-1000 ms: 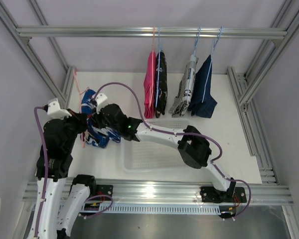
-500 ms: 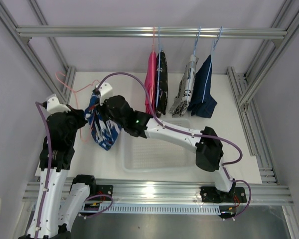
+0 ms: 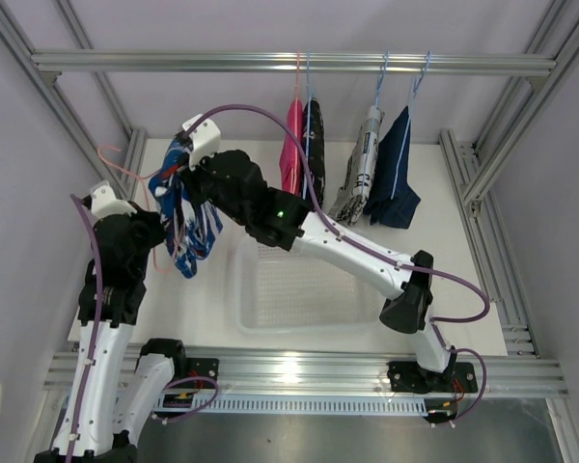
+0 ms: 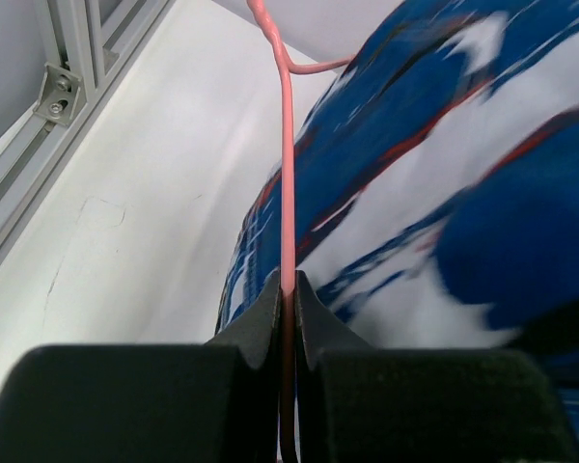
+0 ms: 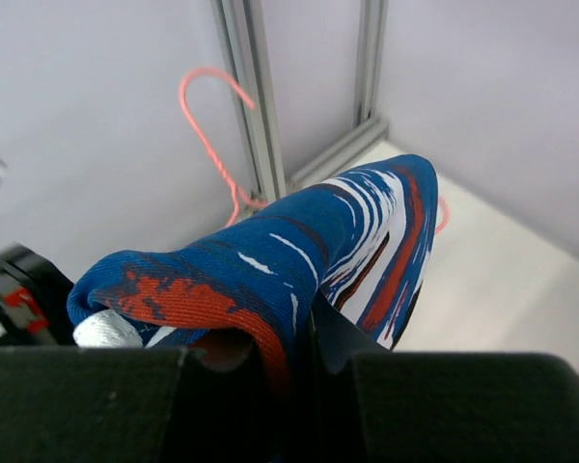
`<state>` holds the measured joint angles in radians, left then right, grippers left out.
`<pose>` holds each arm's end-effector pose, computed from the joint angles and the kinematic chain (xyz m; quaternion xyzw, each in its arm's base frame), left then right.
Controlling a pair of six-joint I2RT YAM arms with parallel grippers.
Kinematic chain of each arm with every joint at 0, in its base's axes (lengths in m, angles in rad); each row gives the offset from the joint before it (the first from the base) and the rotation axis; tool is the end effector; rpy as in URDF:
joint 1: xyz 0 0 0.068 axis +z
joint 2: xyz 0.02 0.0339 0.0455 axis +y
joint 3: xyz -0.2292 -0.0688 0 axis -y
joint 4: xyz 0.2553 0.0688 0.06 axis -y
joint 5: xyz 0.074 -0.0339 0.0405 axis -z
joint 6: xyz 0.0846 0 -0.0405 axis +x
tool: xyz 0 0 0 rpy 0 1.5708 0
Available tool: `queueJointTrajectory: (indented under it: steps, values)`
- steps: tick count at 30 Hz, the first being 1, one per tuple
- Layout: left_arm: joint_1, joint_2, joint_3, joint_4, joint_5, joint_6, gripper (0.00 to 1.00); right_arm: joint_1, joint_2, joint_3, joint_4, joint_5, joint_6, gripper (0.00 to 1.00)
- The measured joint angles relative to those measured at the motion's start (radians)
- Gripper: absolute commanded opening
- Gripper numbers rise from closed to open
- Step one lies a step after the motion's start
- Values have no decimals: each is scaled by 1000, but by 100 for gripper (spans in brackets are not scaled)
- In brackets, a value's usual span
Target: Remove the trousers from the hanger
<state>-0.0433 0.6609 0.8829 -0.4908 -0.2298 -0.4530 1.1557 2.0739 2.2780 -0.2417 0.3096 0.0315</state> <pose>0.2263 0.0095 0.3274 -0.2288 0.7596 -0.0594 0.6059 0.2344 0.4680 0.4190 -0.2888 0.6592 0.2913 0.6303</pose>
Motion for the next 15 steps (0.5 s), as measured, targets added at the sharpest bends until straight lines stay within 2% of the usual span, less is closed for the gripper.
queueJointTrajectory:
  steps: [15]
  values:
    - [0,10,-6,3,6,0,1,3,-39,30,-93,77,-101,0]
